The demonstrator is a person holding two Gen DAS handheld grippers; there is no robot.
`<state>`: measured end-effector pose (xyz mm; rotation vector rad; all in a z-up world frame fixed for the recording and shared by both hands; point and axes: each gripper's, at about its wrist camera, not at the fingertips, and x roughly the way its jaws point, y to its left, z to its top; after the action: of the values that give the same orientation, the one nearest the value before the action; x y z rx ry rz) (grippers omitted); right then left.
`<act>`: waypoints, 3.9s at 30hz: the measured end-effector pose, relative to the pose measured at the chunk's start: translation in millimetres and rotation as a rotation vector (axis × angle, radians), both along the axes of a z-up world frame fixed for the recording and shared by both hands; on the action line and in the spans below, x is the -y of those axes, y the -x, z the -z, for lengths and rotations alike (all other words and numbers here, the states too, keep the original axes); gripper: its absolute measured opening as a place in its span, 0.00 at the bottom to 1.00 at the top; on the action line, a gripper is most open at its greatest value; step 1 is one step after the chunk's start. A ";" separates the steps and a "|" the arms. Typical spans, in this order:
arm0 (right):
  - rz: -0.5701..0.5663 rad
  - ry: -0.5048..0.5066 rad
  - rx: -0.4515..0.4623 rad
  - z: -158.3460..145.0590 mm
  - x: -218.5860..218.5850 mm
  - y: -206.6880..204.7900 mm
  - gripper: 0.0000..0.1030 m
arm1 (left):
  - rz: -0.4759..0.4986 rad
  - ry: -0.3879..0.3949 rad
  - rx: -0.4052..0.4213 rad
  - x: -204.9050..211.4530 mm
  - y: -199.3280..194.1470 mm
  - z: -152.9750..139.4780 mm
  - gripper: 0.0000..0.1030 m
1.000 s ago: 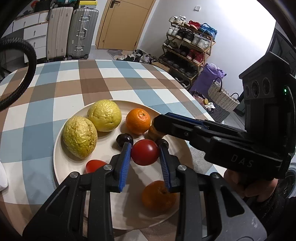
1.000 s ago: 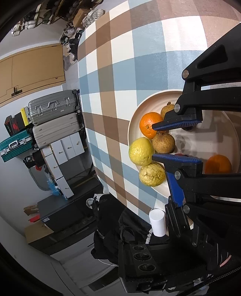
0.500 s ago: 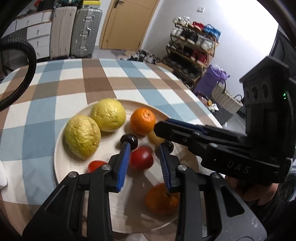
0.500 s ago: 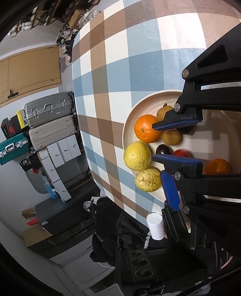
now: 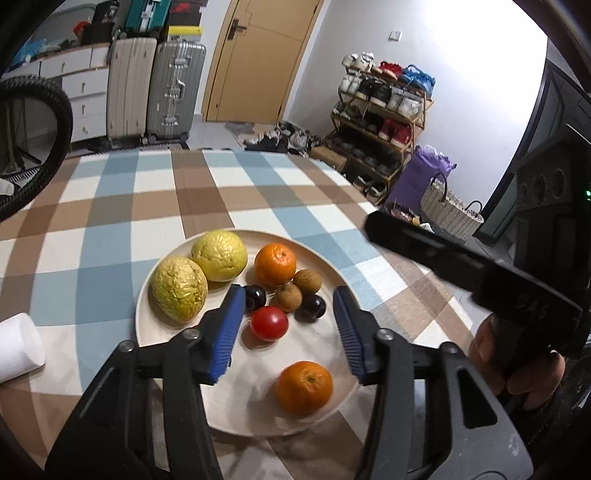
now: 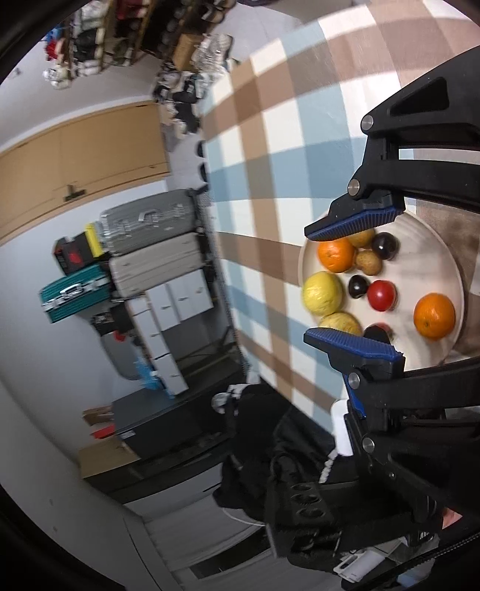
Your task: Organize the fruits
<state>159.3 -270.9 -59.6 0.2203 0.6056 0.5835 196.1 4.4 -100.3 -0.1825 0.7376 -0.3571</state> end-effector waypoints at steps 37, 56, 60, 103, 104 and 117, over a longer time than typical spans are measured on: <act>0.167 0.064 0.499 -53.4 15.6 155.4 1.00 | -0.408 -0.142 0.442 -48.1 168.4 -102.6 0.99; 0.198 0.179 0.441 15.6 12.0 129.6 1.00 | -0.431 -0.188 0.382 -62.1 141.3 -20.5 0.99; 0.195 0.201 0.444 23.6 9.4 129.6 1.00 | -0.435 -0.197 0.375 -64.2 135.3 -6.3 0.99; 0.150 0.231 0.345 36.7 2.5 112.3 1.00 | -0.435 -0.260 0.407 -48.3 118.8 13.5 0.99; 0.150 0.231 0.346 36.7 2.5 112.4 1.00 | -0.435 -0.260 0.407 -48.2 118.7 13.7 0.99; 0.150 0.231 0.345 36.6 2.6 112.3 1.00 | -0.431 -0.258 0.407 -47.8 118.7 14.6 0.99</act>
<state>47.0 -273.4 -96.3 -0.0535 0.3139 0.3903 77.5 52.2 -114.9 -0.0187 0.3218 0.1140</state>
